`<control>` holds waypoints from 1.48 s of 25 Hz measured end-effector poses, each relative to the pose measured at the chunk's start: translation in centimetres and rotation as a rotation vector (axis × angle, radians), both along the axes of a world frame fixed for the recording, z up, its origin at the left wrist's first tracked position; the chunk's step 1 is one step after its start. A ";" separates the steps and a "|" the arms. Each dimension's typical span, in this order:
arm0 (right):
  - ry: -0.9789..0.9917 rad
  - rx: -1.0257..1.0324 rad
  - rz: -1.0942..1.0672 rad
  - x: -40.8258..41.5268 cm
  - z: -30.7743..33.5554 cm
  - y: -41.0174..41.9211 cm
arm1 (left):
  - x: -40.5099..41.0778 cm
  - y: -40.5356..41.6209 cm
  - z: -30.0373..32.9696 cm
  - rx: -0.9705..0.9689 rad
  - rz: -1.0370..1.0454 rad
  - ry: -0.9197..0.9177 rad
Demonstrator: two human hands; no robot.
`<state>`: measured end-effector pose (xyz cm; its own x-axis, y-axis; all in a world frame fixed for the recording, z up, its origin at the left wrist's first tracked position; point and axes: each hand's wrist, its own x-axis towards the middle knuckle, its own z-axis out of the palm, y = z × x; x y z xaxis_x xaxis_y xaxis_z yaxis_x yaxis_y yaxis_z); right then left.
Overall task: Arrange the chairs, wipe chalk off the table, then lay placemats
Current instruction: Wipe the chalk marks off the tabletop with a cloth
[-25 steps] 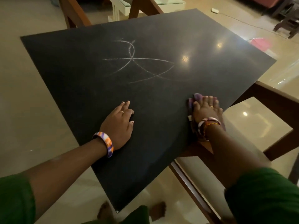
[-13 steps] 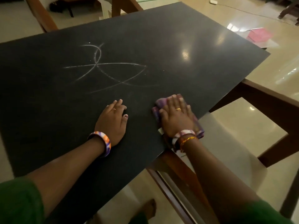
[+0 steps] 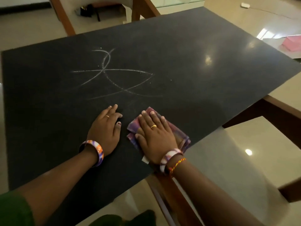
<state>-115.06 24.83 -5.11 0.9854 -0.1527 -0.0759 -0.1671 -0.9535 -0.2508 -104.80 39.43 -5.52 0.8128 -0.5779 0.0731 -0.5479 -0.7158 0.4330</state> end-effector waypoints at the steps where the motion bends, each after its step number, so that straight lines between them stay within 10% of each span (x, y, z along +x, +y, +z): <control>1: -0.017 -0.028 -0.020 1.4 -0.2 -2.0 | 0.1 0.0 0.1 -0.003 0.020 -0.008; 6: 0.080 0.017 -0.380 8.9 -0.1 -9.3 | -0.2 1.6 0.4 -0.073 0.142 0.013; 15: -0.022 0.030 0.217 4.5 -0.3 8.5 | 5.5 10.6 1.2 0.146 0.391 0.033; 23: 0.087 -0.021 -0.655 9.5 -0.1 -0.3 | 13.2 14.6 1.7 0.171 0.119 -0.094; 31: 0.034 0.035 -0.110 10.3 0.7 21.9 | 21.0 15.8 1.4 0.293 -0.007 -0.140; 37: 0.137 -0.030 -0.863 6.5 0.1 9.9 | 22.9 16.0 -0.2 0.286 -0.041 -0.038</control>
